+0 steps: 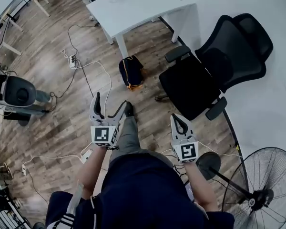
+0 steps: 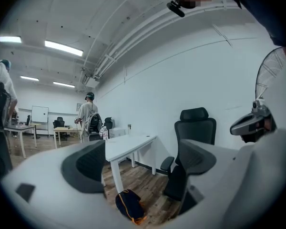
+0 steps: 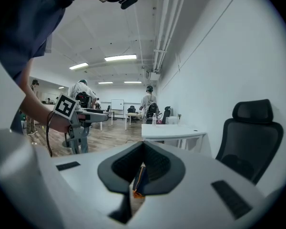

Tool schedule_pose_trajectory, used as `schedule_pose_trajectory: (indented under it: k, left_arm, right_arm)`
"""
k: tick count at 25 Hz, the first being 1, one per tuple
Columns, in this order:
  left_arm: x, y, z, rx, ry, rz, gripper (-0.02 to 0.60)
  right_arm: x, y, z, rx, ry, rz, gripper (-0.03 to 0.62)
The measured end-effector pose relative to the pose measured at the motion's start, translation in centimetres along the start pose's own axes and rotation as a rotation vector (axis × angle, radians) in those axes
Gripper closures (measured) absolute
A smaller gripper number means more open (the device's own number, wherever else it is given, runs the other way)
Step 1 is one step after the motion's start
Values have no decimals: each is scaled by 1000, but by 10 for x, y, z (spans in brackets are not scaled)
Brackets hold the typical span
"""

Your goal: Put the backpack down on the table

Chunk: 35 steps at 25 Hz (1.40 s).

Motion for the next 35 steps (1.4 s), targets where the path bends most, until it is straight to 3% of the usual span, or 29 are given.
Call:
schedule_pose_trajectory:
  k: [7, 13, 20, 26, 35]
  left_arm:
    - [-33, 122, 94, -78, 18, 66, 97]
    - [-71, 204, 123, -122, 32, 91, 98]
    - [-145, 267, 127, -86, 6, 151, 99]
    - [-243, 311, 136, -17, -52, 255, 117]
    - [-364, 349, 138, -42, -77, 338, 143]
  right_arm:
    - [17, 166, -17, 2, -13, 16, 597]
    - [13, 262, -45, 33, -30, 13, 597]
    - [-29, 329, -64, 109, -10, 66, 597]
    - [-68, 371, -77, 150, -29, 112, 597]
    - [-125, 416, -87, 153, -20, 113, 597]
Point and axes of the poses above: the fingertips, and each gripper's own axes: y forward along the fingers, z to its left, x out of its top, the point moved 3 cm from there along -y, backward along the fingers, and after that the axes turned 3 degrees about -x, right-handed, at the moved point
